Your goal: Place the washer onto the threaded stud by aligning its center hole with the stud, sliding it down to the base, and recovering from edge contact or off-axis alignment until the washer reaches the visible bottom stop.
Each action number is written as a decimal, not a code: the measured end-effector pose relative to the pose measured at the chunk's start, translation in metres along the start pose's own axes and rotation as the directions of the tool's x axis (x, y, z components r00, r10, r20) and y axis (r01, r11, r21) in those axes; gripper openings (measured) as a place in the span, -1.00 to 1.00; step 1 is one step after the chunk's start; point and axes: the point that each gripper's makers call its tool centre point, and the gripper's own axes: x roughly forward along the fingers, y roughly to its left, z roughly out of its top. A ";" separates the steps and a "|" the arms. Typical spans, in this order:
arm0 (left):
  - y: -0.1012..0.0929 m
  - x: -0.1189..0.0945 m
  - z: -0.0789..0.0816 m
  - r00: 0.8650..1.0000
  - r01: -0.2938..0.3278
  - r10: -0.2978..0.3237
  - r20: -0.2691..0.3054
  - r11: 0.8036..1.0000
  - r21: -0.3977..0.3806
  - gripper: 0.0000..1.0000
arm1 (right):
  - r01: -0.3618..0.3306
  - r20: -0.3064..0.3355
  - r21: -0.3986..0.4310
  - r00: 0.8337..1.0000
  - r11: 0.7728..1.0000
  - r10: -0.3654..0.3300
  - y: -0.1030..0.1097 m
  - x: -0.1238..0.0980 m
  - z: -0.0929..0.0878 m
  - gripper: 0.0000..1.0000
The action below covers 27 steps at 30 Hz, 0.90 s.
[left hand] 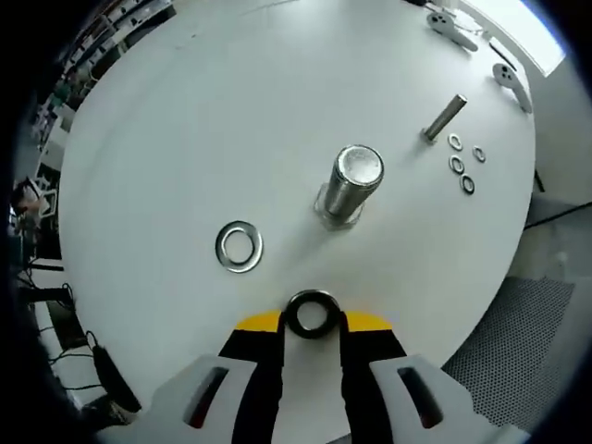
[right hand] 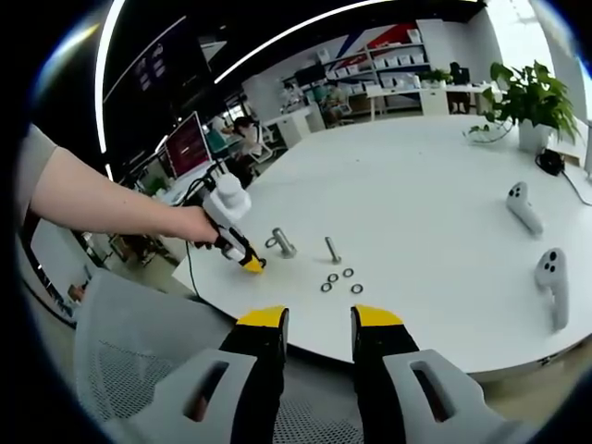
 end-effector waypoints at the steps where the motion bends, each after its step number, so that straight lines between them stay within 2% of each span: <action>1: -0.002 0.000 0.000 1.000 -0.004 0.004 0.001 1.000 0.009 -0.59 | 0.000 0.000 0.000 1.000 1.000 0.000 0.000 0.000 0.000 -0.41; 3: -0.002 -0.001 0.001 1.000 -0.010 0.010 0.005 0.999 0.037 -0.60 | 0.001 0.001 0.000 1.000 1.000 -0.001 0.000 0.000 0.000 -0.41; 10: -0.002 -0.003 0.001 1.000 -0.010 0.009 0.029 0.999 0.048 -0.61 | 0.003 -0.002 0.003 1.000 1.000 -0.003 -0.001 0.000 0.000 -0.41; 18: 0.001 -0.004 0.000 0.999 -0.021 0.019 0.026 0.996 0.090 -0.62 | 0.008 0.001 0.009 1.000 1.000 -0.008 -0.002 -0.001 0.000 -0.41; 27: 0.001 -0.023 0.009 0.998 -0.001 -0.005 0.070 0.996 0.091 -0.62 | 0.009 0.001 0.004 1.000 1.000 -0.009 -0.002 0.000 0.000 -0.41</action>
